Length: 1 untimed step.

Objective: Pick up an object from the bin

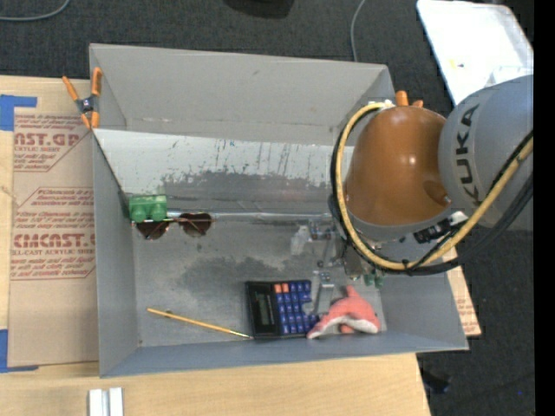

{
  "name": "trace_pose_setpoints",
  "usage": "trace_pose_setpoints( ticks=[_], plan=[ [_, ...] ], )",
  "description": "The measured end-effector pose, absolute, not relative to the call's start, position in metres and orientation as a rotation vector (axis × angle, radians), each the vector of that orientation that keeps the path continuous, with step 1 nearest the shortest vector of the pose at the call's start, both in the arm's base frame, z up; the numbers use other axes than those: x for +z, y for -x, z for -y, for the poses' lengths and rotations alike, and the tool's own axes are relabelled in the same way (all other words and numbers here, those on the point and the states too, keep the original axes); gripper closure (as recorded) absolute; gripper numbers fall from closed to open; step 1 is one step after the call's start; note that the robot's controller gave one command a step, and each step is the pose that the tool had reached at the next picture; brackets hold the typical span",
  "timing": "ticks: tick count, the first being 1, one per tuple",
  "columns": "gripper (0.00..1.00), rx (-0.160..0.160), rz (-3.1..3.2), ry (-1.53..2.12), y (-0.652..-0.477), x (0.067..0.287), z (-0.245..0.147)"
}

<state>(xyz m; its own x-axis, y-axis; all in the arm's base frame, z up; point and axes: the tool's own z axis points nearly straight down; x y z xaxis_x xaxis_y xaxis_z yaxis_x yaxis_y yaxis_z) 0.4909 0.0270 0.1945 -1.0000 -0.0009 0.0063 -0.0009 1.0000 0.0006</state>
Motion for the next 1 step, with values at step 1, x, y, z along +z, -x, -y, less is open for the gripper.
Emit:
trace_pose_setpoints(
  ticks=[1],
  plan=[
    [0.0, -0.002, 3.143, -0.001, -0.4926, 0.1971, -0.0269]
  ],
)
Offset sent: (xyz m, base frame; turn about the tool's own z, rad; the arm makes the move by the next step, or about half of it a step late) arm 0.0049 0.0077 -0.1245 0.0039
